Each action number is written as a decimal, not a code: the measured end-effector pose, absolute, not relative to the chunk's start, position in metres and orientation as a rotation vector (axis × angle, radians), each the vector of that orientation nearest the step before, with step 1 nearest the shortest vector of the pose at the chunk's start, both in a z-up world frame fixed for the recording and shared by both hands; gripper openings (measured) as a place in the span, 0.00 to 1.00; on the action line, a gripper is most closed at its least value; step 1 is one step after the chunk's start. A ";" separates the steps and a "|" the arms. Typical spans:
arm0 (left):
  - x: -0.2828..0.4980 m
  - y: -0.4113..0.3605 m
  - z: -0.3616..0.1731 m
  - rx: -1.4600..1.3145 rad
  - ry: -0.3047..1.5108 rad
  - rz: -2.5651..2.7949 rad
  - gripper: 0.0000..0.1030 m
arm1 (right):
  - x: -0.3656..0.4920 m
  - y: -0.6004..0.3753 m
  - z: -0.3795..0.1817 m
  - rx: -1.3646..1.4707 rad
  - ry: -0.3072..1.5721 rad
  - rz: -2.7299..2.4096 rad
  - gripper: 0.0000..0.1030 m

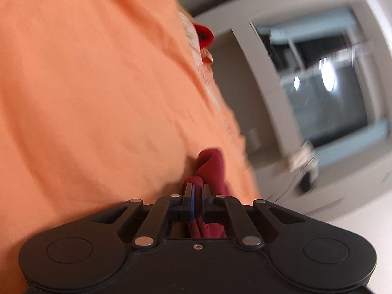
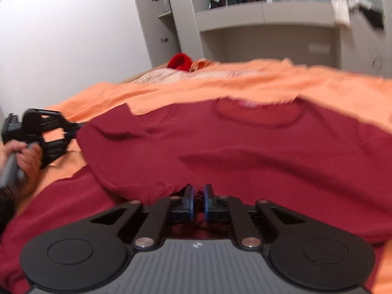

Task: Fold small clothes
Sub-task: 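Lower the sleeve onto the shirt body and open the left tool, then withdraw the left tool from the folded sleeve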

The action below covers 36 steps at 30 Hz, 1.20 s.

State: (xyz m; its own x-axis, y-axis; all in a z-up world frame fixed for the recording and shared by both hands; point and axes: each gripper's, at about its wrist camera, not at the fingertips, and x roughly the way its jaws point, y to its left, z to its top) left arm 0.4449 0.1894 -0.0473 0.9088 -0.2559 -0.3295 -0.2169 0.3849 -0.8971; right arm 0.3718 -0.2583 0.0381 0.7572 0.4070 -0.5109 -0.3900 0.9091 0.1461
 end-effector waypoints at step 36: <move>0.468 0.154 -0.022 -0.608 0.588 0.184 0.49 | 0.320 -0.260 0.043 -0.119 0.469 0.455 0.74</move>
